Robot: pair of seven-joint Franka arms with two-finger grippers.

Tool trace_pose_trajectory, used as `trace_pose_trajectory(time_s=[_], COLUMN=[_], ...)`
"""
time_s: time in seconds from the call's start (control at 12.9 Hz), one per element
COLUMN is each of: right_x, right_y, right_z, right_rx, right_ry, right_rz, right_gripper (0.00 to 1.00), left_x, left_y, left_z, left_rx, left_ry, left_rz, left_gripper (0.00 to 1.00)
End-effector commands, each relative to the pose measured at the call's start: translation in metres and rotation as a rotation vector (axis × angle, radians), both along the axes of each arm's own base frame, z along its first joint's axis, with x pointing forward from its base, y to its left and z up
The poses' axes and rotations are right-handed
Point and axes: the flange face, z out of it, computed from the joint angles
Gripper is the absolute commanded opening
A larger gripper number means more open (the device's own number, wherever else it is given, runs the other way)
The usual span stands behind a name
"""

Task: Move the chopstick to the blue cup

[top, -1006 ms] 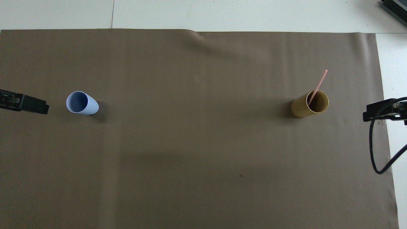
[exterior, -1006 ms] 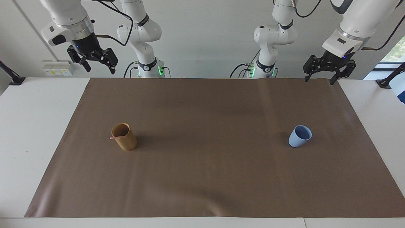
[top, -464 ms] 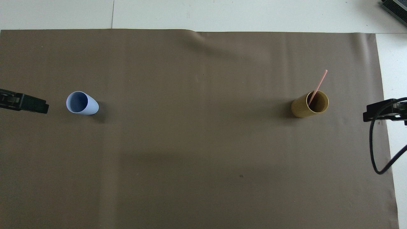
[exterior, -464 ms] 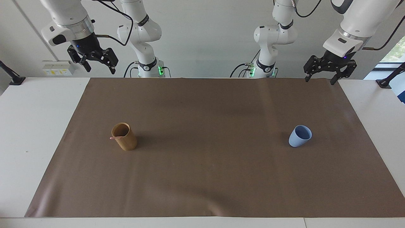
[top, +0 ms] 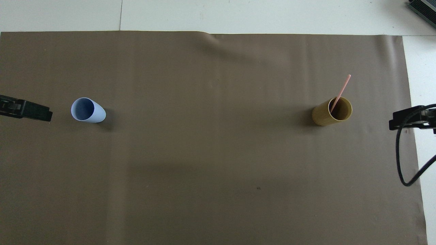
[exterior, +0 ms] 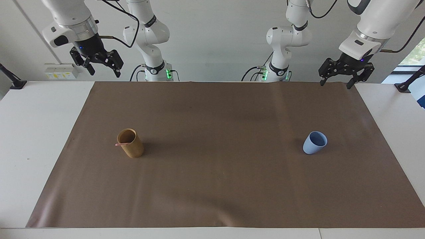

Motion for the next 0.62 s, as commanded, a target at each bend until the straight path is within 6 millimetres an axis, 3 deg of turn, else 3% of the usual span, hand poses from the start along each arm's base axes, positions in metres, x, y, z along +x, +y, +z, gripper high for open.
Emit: trace_pose_trajectory(time_s=[0.0,0.54], right_x=[-0.001,0.005], right_y=[-0.009,-0.011], right_z=[-0.001,0.000], right_rx=[0.013,-0.029], right_ry=[-0.020,-0.050], right_rz=[-0.020,-0.010], right_gripper=[1.00,1.00], left_x=[-0.004,-0.003], left_y=[0.002,0.013], left_z=[0.000,0.001], left_rx=[-0.009,-0.009], left_ry=[-0.006,-0.014], left_rz=[0.002,0.019], left_gripper=[1.00,1.00])
